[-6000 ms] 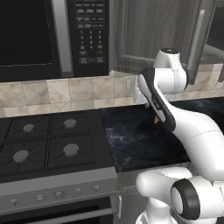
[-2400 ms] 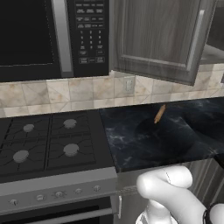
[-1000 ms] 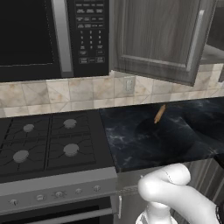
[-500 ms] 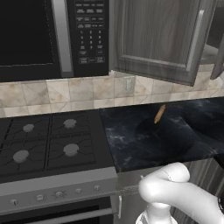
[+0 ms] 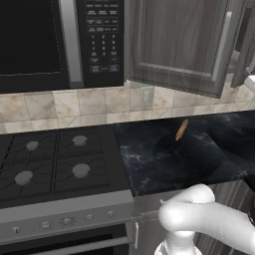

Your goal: Close all open cabinet doors.

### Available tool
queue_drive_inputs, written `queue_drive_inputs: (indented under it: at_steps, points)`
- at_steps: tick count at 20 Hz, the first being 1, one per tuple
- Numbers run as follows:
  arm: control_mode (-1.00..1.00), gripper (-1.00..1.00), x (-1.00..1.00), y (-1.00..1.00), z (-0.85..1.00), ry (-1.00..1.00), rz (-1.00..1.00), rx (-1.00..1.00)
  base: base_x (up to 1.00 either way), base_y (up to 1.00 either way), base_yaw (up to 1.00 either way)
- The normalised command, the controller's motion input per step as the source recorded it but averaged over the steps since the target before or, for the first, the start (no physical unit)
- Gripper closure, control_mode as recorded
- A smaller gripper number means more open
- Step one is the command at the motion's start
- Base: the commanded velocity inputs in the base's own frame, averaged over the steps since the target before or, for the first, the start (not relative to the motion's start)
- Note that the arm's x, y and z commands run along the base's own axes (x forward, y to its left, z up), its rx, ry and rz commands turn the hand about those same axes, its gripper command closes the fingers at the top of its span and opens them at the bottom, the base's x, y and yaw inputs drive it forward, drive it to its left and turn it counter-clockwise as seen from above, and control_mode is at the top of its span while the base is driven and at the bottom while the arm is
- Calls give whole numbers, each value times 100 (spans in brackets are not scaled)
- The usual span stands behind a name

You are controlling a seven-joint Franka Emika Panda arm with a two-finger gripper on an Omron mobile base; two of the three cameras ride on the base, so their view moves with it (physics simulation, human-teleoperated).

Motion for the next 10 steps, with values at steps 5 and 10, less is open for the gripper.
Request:
queue_drive_inputs:
  at_steps: [5, 10]
  points:
    - [-100, -100, 39, 0, -5, 0, 2, 0, 0, 0, 0]
    - [-100, -100, 22, 0, -10, 0, 0, 0, 0, 0, 0]
